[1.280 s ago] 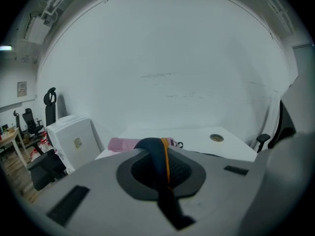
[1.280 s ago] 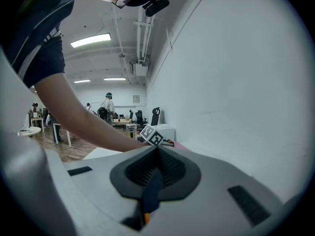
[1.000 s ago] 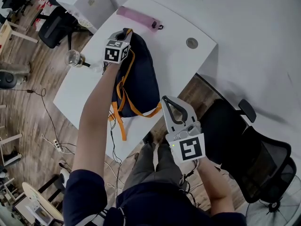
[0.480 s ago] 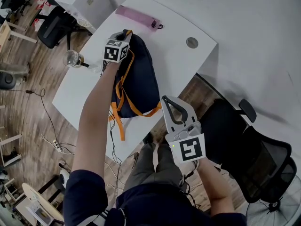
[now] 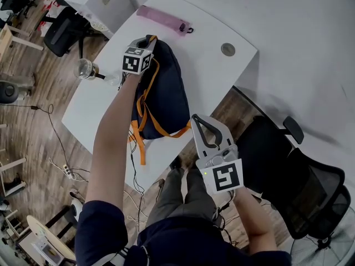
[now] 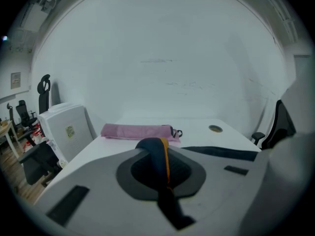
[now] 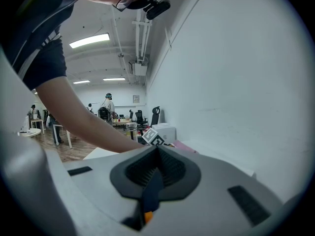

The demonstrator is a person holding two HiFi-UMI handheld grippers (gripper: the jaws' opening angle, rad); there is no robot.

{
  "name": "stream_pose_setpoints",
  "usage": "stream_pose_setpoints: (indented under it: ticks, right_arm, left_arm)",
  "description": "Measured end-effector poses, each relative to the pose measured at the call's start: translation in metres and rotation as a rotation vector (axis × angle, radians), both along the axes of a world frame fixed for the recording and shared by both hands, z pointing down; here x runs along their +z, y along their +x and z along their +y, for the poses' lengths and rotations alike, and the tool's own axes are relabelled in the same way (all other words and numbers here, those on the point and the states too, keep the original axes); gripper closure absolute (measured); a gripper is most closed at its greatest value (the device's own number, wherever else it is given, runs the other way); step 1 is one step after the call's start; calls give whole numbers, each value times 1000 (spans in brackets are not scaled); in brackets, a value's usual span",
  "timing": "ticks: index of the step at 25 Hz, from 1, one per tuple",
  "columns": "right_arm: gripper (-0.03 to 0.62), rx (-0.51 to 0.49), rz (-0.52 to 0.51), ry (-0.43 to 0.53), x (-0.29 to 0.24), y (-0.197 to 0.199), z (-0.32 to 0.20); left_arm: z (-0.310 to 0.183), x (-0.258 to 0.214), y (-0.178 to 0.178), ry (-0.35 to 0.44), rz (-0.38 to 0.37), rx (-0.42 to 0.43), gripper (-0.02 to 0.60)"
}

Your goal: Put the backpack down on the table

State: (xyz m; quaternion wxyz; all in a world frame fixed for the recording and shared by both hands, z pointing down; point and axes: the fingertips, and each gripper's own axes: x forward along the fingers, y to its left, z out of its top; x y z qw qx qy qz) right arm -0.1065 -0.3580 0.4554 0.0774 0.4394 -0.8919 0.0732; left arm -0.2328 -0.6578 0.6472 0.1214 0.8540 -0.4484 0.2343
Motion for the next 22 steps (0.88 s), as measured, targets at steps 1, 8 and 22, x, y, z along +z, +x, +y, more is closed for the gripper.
stream_pose_setpoints:
  ticks: [1, 8, 22]
  right_arm:
    - [592, 0, -1, 0, 1, -1, 0]
    - [592, -6, 1, 0, 0, -5, 3]
    - [592, -20, -2, 13, -8, -5, 1]
  left_arm:
    - [0, -1, 0, 4, 2, 1, 575]
    - [3, -8, -3, 18, 19, 9, 569]
    - [14, -20, -5, -6, 41, 27, 465]
